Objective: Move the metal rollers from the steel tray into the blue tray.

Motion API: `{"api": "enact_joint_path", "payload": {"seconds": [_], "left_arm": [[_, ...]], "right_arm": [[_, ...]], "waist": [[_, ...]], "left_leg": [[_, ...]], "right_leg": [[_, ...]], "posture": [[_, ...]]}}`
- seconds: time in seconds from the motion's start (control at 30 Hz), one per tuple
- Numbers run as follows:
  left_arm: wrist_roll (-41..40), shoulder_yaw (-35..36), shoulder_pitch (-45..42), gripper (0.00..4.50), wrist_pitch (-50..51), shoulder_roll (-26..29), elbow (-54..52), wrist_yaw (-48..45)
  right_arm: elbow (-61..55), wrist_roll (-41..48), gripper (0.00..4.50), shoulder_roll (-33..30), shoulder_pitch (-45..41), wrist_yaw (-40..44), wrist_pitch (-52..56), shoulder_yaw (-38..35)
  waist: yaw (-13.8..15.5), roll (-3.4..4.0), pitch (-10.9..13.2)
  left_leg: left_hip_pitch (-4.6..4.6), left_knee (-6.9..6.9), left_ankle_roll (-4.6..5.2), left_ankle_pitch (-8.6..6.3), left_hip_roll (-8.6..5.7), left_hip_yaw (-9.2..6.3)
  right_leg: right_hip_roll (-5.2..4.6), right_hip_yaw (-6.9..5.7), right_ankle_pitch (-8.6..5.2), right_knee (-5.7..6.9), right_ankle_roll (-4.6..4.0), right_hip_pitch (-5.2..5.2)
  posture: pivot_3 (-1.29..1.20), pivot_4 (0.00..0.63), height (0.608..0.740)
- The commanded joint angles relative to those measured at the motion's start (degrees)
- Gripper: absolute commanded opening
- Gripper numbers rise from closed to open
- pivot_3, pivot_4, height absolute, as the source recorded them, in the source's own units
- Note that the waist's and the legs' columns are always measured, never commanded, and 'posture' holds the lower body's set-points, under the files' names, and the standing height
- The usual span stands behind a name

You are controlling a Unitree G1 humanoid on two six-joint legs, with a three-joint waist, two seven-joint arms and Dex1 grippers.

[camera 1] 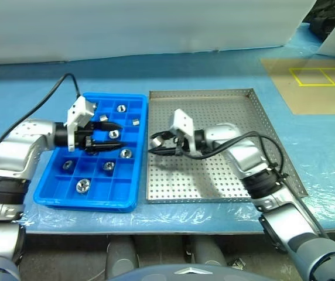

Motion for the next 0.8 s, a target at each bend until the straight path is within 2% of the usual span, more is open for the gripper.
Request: {"api": "enact_joint_path", "payload": {"seconds": [0.03, 0.37, 0.63, 0.8], "left_arm": [[-2.73, 6.17, 4.18, 3.52, 2.51, 3.08, -6.63, 1.85], [-8.43, 17.59, 21.11, 3.52, 8.93, 4.0, -21.44, 9.35], [-10.84, 19.23, 23.56, 3.52, 10.73, 4.09, -24.87, 12.6], [-11.03, 17.03, 20.83, 3.52, 10.44, 4.3, -23.6, 12.99]], "right_arm": [[1.44, -0.29, 1.78, 2.58, -3.05, 4.51, -4.8, 2.47], [7.49, -2.34, 1.78, 8.97, -6.48, 13.7, -11.66, 8.06], [11.13, -4.72, 1.78, 10.74, -5.71, 13.66, -15.93, 8.41], [11.41, -5.06, 3.46, 9.76, -6.05, 12.92, -14.98, 7.27]], "waist": [[0.77, -0.02, 0.01], [4.37, -0.05, 0.01], [5.86, -0.05, 0.01], [5.81, -0.06, 0.0]], "left_leg": [[-0.02, -0.01, -0.01, 0.0, 0.01, -0.03], [-0.14, -0.04, 0.01, -0.01, 0.07, -0.46], [-0.18, -0.04, -0.12, 0.07, 0.09, -0.69], [-0.2, -0.04, -0.14, 0.08, 0.09, -0.7]], "right_leg": [[-0.01, -0.05, 0.0, 0.0, -0.01, 0.0], [-0.05, -0.32, -0.05, 0.09, -0.08, 0.03], [-0.06, -0.37, -0.09, 0.27, -0.12, 0.04], [-0.05, -0.36, -0.09, 0.28, -0.12, 0.03]], "posture": [[0.09, 0.15, 0.74], [0.25, 0.15, 0.74], [0.27, 0.15, 0.74], [0.23, 0.15, 0.74]]}}
